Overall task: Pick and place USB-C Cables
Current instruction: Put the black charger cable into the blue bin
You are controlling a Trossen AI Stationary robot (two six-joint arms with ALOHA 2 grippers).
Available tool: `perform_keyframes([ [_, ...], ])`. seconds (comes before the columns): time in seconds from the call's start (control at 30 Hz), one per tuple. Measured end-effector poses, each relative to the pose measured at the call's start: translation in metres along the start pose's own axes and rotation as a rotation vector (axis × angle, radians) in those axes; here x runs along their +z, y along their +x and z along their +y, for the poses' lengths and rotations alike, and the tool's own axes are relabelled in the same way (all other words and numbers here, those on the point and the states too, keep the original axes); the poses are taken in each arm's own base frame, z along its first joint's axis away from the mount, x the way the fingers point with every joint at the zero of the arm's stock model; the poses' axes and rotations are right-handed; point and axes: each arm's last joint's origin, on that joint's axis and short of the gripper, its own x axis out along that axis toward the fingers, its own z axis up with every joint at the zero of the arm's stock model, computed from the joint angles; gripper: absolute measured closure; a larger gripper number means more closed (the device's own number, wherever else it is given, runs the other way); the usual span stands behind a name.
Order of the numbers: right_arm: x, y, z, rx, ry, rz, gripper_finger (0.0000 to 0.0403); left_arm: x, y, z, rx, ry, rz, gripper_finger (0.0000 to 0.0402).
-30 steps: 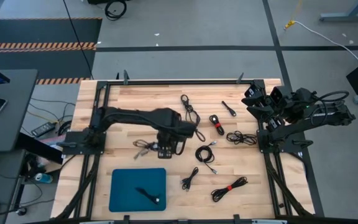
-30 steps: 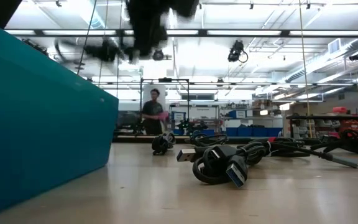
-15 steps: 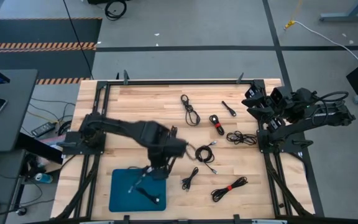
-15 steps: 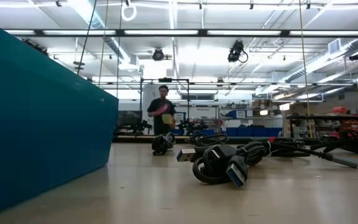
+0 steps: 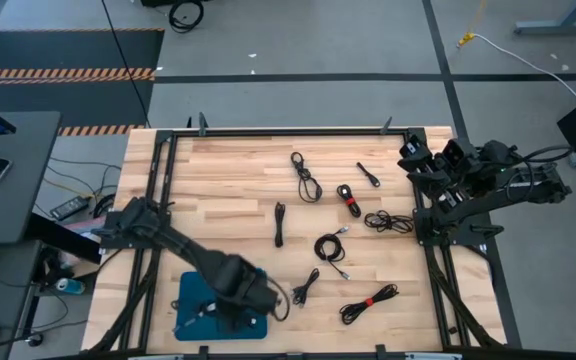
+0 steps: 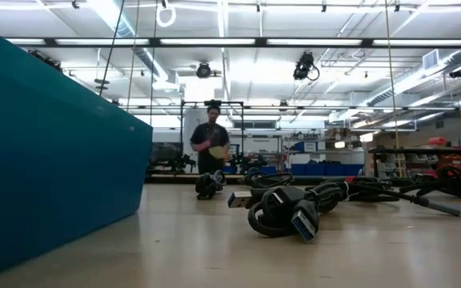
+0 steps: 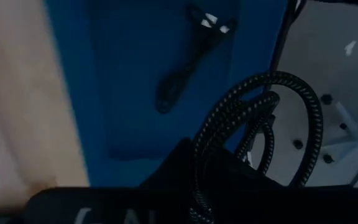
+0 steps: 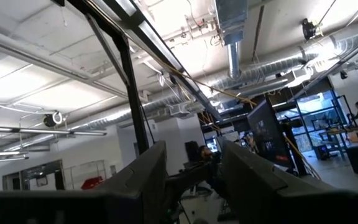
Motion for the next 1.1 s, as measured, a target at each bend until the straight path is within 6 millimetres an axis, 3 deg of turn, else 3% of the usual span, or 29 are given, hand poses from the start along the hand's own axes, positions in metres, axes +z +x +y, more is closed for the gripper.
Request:
perform_keyframes([
  [0.23, 0.0, 0.0, 0.0, 0.0, 0.052, 0.0, 0.0241, 0.003, 0.05, -0.006, -0.04, 0.045, -0.011, 0.0375],
  [0.47, 0.0, 0.0, 0.0, 0.017, 0.077, 0.006, 0.0241, 0.004, 0.079, 0.02, 0.041, -0.005, 0.044, 0.0375],
  [1.1, 0.0, 0.0, 0.001, 0.05, 0.079, 0.018, 0.0241, 0.046, 0.069, 0.081, 0.05, -0.03, -0.091, 0.0375],
])
